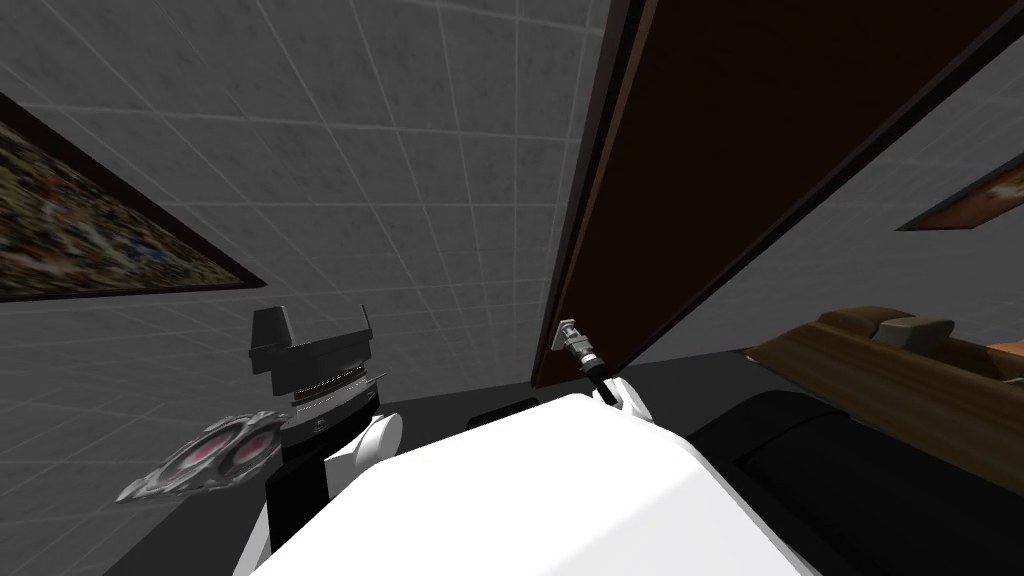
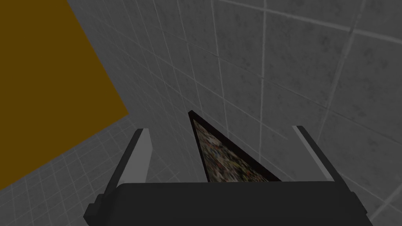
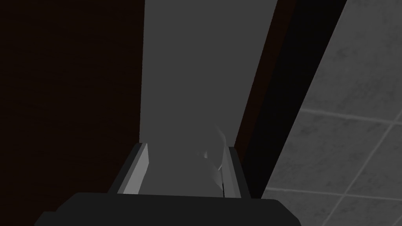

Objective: Pull the door open

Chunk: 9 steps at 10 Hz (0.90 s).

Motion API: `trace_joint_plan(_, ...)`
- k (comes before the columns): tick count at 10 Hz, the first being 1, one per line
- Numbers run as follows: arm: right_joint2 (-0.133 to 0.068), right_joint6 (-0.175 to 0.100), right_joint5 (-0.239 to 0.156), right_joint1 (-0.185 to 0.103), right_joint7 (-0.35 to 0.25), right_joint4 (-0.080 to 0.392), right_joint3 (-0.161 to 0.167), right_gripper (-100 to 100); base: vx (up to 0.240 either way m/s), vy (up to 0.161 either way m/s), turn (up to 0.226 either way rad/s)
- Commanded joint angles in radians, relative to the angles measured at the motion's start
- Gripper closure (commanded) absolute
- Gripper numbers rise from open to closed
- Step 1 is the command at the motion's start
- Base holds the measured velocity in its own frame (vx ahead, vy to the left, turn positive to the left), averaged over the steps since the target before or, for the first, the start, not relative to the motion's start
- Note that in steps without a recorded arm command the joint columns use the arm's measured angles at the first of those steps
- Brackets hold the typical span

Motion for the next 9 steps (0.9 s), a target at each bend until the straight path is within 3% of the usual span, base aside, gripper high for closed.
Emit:
trace_joint_plan(1,0.000,0.019,0.028,-0.001,0.036,0.008,0.006,100,-0.066,-0.025,0.074)
trace_joint_plan(8,-0.018,0.131,0.181,-0.025,0.212,0.027,0.026,100,-0.088,-0.042,0.122)
trace_joint_plan(9,-0.018,0.131,0.181,-0.025,0.213,0.027,0.026,100,-0.058,-0.024,0.055)
